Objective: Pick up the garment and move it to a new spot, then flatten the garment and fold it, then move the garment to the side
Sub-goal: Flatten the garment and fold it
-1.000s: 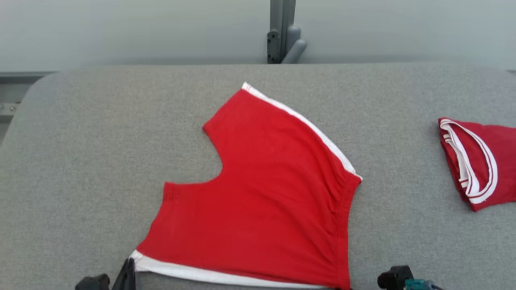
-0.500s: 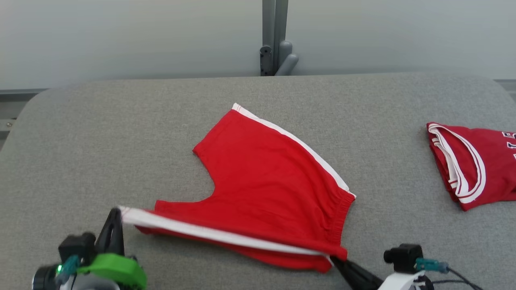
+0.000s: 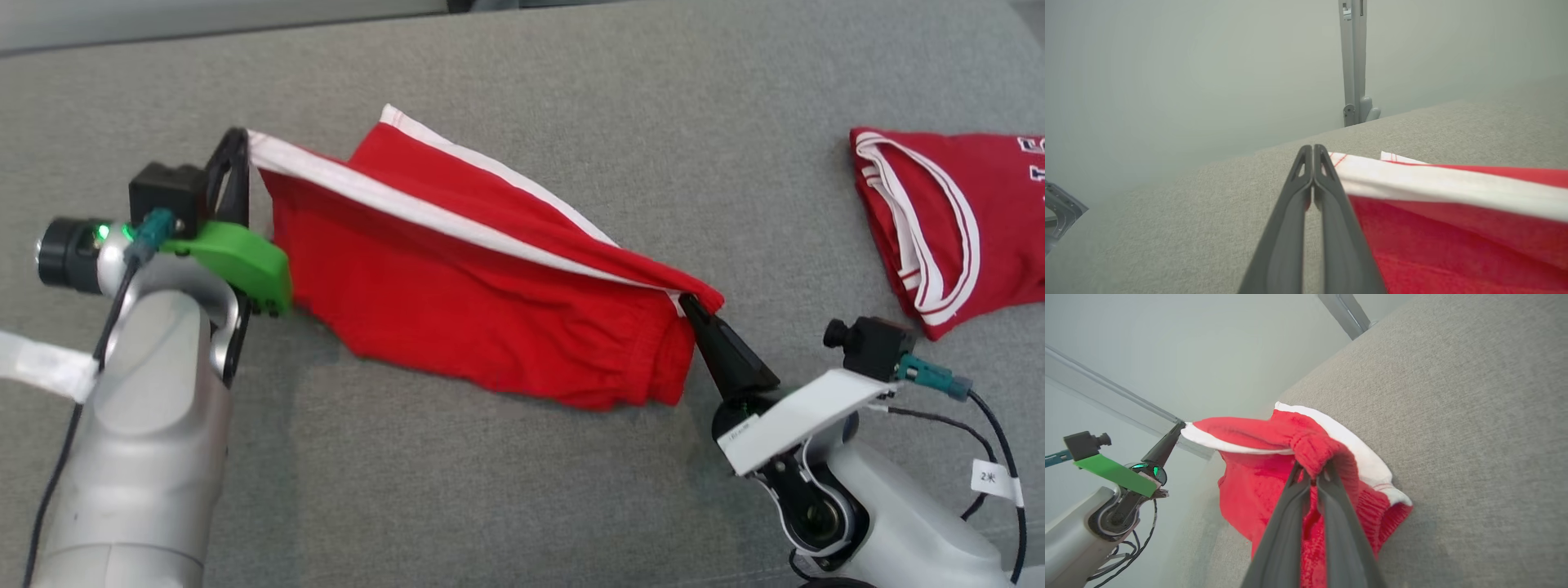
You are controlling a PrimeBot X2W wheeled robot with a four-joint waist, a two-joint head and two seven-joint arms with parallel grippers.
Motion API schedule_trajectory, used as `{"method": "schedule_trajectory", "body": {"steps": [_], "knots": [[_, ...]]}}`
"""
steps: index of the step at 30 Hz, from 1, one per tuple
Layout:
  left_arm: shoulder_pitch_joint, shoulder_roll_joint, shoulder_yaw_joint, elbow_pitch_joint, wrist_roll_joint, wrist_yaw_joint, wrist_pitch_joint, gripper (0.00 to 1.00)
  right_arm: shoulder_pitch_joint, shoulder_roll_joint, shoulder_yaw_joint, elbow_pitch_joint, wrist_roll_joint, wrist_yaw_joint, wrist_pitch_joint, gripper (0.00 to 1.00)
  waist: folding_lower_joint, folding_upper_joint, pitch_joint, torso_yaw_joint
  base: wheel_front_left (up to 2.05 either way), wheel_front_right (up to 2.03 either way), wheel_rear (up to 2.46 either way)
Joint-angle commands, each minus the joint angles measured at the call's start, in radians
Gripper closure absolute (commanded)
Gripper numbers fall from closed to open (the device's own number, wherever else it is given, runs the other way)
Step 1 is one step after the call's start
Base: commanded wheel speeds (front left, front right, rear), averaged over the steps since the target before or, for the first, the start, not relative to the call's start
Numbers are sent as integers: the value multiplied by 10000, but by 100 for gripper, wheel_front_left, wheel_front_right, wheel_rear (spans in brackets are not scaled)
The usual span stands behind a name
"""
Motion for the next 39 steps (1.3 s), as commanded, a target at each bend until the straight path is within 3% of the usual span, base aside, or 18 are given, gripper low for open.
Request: {"method": "schedule_trajectory", "body": {"steps": [1,10,24,25,26,27,32,39], "knots": [[-495,142,-61,304,129,101,-19,100,-189,113,-52,-10,84,-8,-13,100,0,-1,1532,-1187,0,0,0],[-2510,441,-487,2451,701,744,-19,100,-874,898,-1,259,46,-8,-13,100,0,-1,2272,-1847,0,0,0],[-2918,238,-776,3117,562,984,-17,99,-961,1562,-388,676,-904,-10,-14,99,0,-1,2393,-1814,0,0,0],[-2861,210,-768,2987,528,1004,-17,74,-974,1585,-369,688,-992,-10,-12,66,0,-1,2377,-1785,0,0,0],[-2786,193,-771,2878,493,1015,-19,13,-979,1595,-408,707,-1123,-10,-12,1,0,-1,2360,-1755,0,0,0],[-2693,177,-762,2765,448,1003,-19,0,-966,1601,-467,730,-1265,-10,-12,0,0,-1,2330,-1723,0,0,0],[-2371,87,-621,2369,142,974,-19,0,-775,1680,-967,803,-2049,-7,-12,0,0,-1,2091,-1596,0,0,0],[-1460,-72,-202,1525,-488,772,-19,0,107,2005,-3356,727,-4858,-7,-14,0,0,-1,1425,-1367,0,0,0]]}}
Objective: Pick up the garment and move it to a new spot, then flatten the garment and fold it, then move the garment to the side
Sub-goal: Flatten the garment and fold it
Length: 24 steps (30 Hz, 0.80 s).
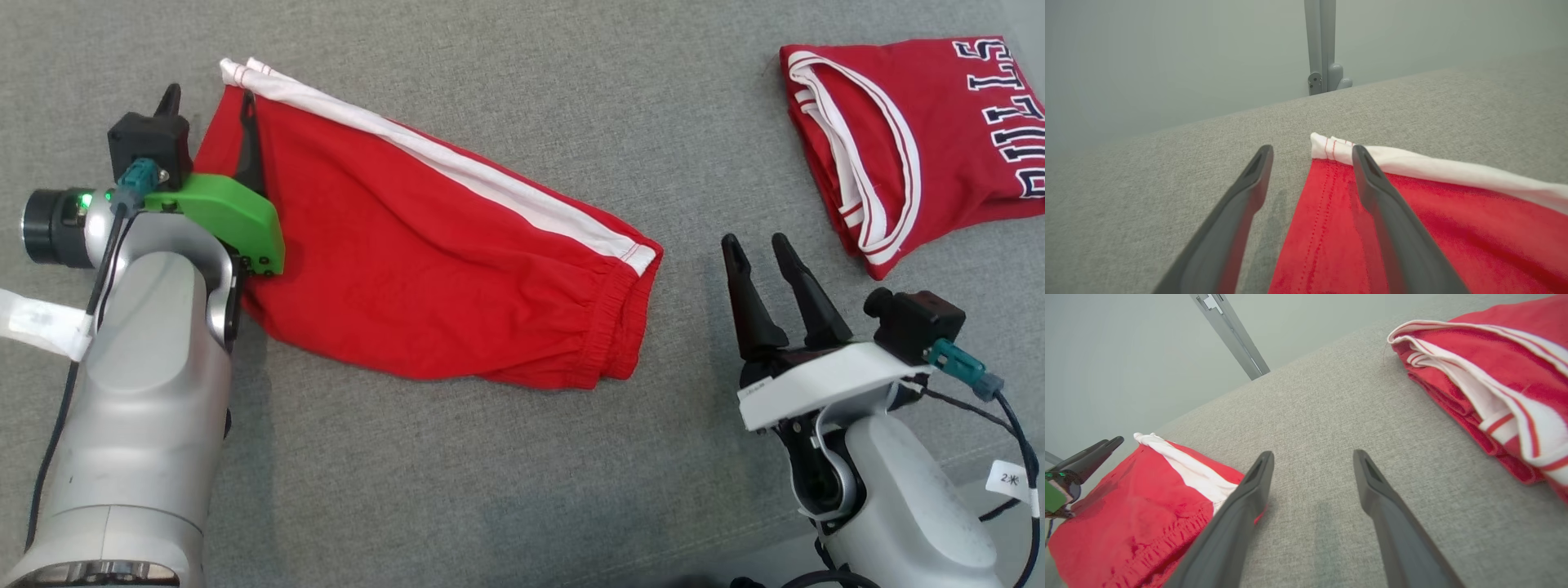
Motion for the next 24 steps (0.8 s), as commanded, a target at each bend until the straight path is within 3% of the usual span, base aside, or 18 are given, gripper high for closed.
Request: {"method": "schedule_trajectory", "body": {"steps": [1,7,15,16,18,19,24], "knots": [[188,-3,28,-35,-57,-46,-19,0,246,77,-134,-52,-281,-3,-14,0,0,0,-289,147,0,0,0],[768,-34,348,761,-577,-265,-20,0,1042,512,-1350,-257,-1641,-3,-14,0,0,0,-714,245,0,0,0],[848,-126,370,2300,-870,-398,422,0,1334,734,-1672,-314,-2173,-3,-14,0,0,0,-801,179,0,0,0],[858,-141,380,2415,-902,-405,456,8,1345,743,-1669,-329,-2224,-3,-14,0,0,0,-801,162,0,0,0],[865,-134,345,2576,-922,-378,432,91,1334,757,-1632,-320,-2289,-3,-14,0,0,0,-815,134,0,0,0],[893,-156,316,2655,-933,-402,410,100,1342,755,-1654,-321,-2299,-3,-14,0,0,0,-852,135,0,0,0],[1159,-264,283,2778,-1110,-531,234,100,1491,783,-1810,-258,-2321,-3,-14,0,0,0,-1294,306,0,0,0]]}}
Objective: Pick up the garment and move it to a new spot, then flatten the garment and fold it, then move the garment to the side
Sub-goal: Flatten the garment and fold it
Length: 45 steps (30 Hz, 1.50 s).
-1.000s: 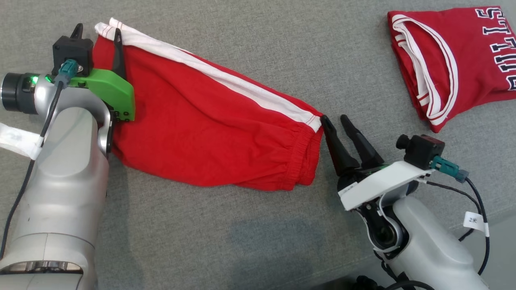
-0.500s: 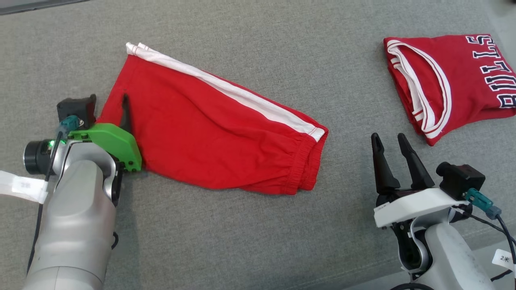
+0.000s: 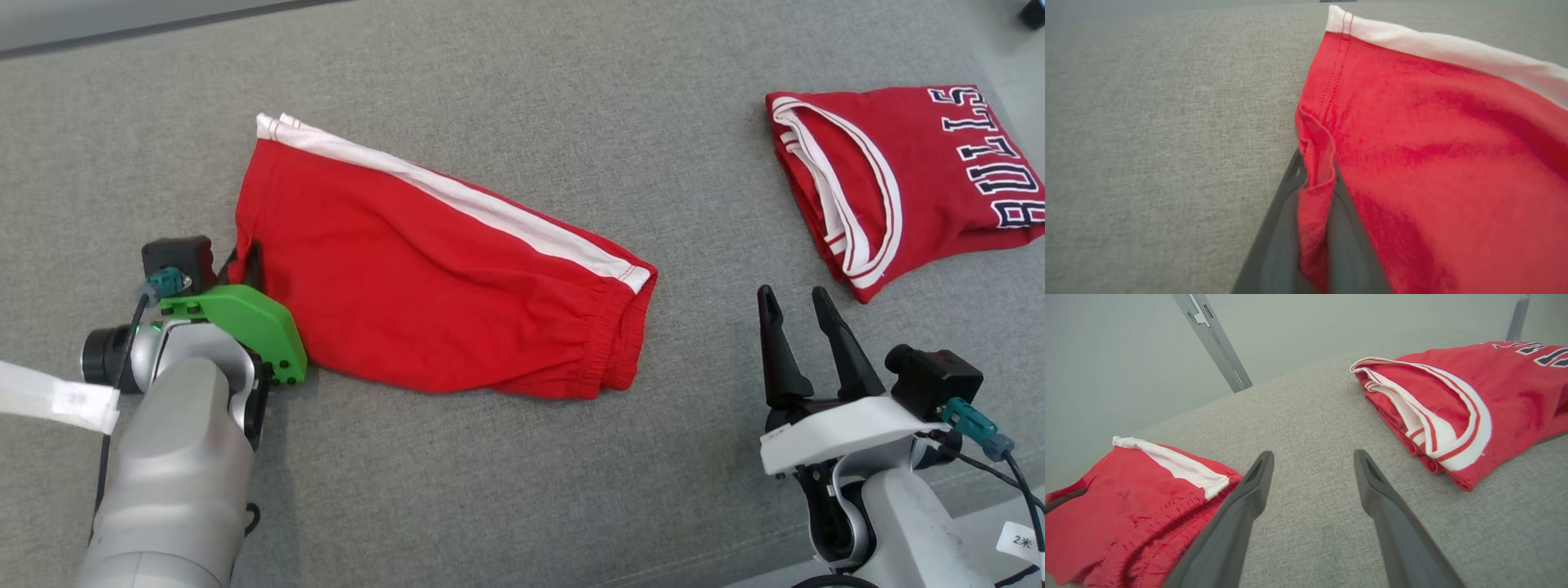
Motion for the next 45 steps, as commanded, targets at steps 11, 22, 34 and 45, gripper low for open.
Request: {"method": "schedule_trajectory", "body": {"steps": [11,22,34,45], "knots": [[2523,-326,709,-1284,-822,189,-252,100,1061,10,-199,306,-85,-3,-14,0,0,1,-2081,1102,0,0,0],[5188,-583,1163,-2980,-1062,531,-250,100,1698,14,-293,307,-177,-2,-14,0,0,1,-2809,1471,0,0,0],[6882,-621,1243,-6086,-431,1079,-249,0,1580,18,-235,89,-574,-2,-14,0,0,1,-2787,1678,0,0,0],[7427,-619,606,-7089,-690,1076,-251,0,62,6,905,1311,-478,-3,-14,0,0,1,-2331,3133,0,0,0]]}}
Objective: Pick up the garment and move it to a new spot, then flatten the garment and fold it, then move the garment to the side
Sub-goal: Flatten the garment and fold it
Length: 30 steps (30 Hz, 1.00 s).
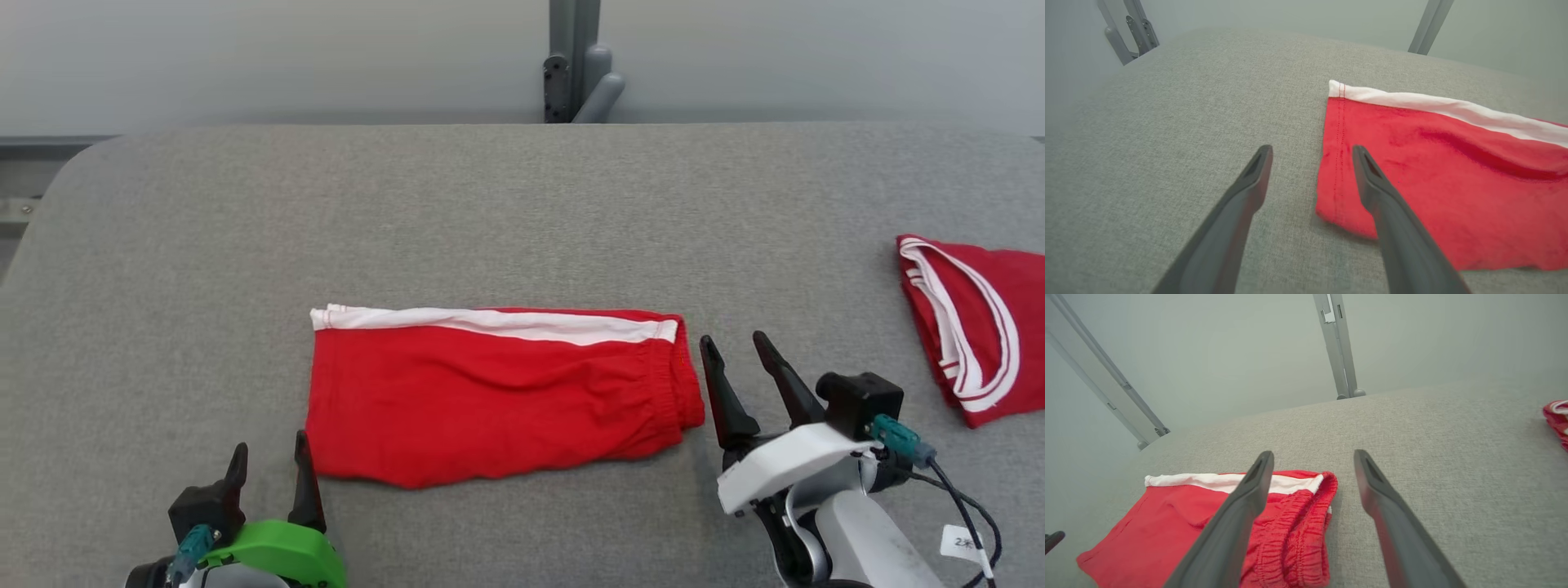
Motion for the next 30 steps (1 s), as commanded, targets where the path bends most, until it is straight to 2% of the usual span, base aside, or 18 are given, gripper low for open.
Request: {"method": "schedule_trajectory", "body": {"steps": [1,7,17,21,22,23,24,30], "knots": [[192,36,-91,-19,-95,45,-21,0,-242,-49,87,427,-117,-3,-14,0,1,-1,288,668,0,0,0],[346,34,-400,25,-151,-36,-21,0,-1015,-43,116,2405,-48,-3,-14,0,1,-1,480,1298,0,0,0],[193,34,-419,15,-348,148,-22,0,-1534,-52,121,4480,166,-6,-2,0,1,-1,839,1378,0,0,0],[36,34,-510,-22,-260,89,-20,0,-1492,-32,682,4770,1013,-10,31,0,1,-1,870,1393,0,0,0],[27,34,-532,-30,-232,71,-20,0,-1446,-8,891,4773,1339,-8,34,25,1,-1,862,1404,0,0,0],[30,34,-559,-52,-202,57,-22,0,-1424,6,1078,4726,1643,0,34,76,1,-1,851,1413,0,0,0],[37,34,-587,-48,-193,46,-20,0,-1392,6,1161,4641,2020,0,34,100,1,-1,829,1422,0,0,0],[295,35,-599,3,-122,-4,-20,0,-1207,-58,634,4375,3243,-11,9,100,1,-1,535,1384,0,0,0]]}}
